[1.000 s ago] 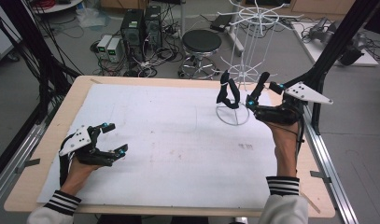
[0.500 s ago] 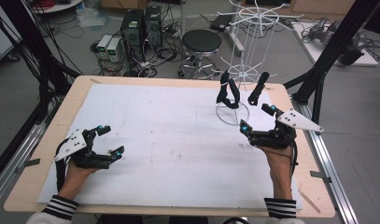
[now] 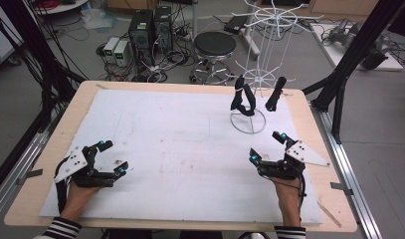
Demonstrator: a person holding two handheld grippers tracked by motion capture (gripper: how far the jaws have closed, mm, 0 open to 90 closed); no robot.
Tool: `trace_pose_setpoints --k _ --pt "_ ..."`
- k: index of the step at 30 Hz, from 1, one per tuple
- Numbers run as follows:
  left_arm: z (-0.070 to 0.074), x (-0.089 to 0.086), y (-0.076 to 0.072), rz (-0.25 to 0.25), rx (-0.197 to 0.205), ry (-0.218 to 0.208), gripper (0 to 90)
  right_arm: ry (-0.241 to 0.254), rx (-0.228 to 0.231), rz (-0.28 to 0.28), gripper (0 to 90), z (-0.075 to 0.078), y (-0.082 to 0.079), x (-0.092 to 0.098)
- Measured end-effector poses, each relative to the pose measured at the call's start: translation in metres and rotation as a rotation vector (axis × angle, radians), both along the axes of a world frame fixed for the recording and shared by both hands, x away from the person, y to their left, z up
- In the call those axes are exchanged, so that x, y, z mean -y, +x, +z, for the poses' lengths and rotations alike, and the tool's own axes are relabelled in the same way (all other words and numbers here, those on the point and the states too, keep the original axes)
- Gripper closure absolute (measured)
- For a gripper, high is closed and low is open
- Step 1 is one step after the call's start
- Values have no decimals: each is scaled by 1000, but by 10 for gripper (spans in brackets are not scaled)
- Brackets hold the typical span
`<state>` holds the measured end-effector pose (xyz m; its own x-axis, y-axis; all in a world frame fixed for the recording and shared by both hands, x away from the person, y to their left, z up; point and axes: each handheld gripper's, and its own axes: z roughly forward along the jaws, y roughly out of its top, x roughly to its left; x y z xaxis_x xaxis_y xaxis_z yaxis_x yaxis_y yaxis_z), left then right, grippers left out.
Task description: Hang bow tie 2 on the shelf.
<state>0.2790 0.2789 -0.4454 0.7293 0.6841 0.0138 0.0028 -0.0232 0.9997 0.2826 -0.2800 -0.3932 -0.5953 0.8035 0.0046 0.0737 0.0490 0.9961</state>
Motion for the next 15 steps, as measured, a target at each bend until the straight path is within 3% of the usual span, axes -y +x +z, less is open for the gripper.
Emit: trace_pose_setpoints --k 5,8,10,15 --pt "-3 0 -1 14 6 -6 62 15 24 -14 7 -19 -6 1" --pt "-5 0 -1 18 5 -4 62 -7 -2 -25 7 -22 -6 0" --pt "-5 -1 -1 21 5 -4 62 -20 7 -30 7 -23 -5 -2" --pt "-7 -1 -3 29 4 -16 62 -22 -23 -15 7 -26 -2 -2"
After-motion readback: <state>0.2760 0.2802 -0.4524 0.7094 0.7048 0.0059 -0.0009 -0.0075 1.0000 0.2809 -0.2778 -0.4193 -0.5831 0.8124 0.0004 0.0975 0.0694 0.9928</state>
